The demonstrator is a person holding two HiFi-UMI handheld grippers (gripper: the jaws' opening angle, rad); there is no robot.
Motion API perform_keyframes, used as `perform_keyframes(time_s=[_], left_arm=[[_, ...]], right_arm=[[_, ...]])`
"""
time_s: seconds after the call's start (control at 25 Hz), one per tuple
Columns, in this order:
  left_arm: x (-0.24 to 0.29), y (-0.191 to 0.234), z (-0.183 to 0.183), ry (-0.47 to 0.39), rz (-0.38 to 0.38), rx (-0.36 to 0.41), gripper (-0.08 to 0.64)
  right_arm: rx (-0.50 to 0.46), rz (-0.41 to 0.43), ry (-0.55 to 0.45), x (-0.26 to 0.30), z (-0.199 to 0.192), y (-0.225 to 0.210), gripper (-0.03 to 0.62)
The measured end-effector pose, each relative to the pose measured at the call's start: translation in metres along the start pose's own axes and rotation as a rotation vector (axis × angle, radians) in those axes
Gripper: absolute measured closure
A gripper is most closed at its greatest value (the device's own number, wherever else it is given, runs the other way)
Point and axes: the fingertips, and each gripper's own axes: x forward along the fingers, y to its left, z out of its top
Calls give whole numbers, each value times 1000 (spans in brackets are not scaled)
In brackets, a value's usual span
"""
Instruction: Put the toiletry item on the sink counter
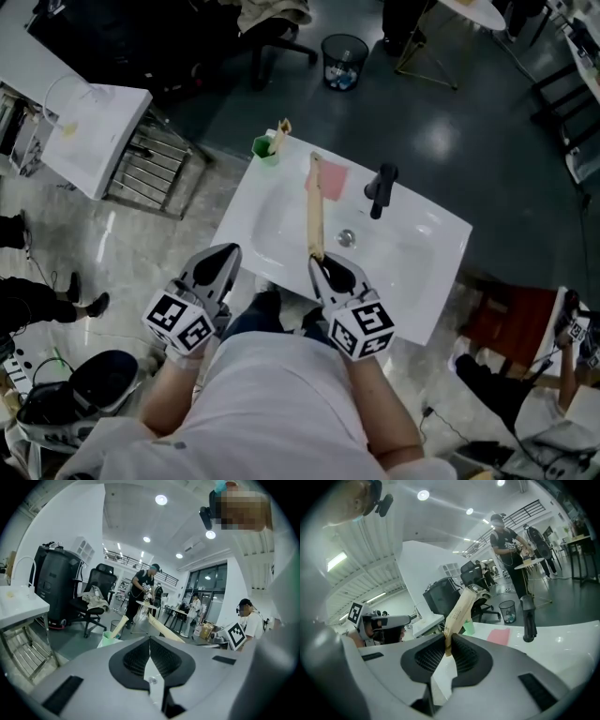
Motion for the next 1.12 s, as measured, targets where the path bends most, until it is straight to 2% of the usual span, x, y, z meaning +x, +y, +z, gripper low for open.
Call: perform_keyframes(time_s=[0.52,0.84,1.12], left_arm=[[-18,86,-6,100,-58,35,543],[-34,140,-14,145,-47,46,543],[-47,165,-18,169,-21,51,543]], right_arm=[[113,-73,41,94,-48,21,540],[159,-90,87,153,-85,29,540],[185,-96,153,189,-119,33,540]])
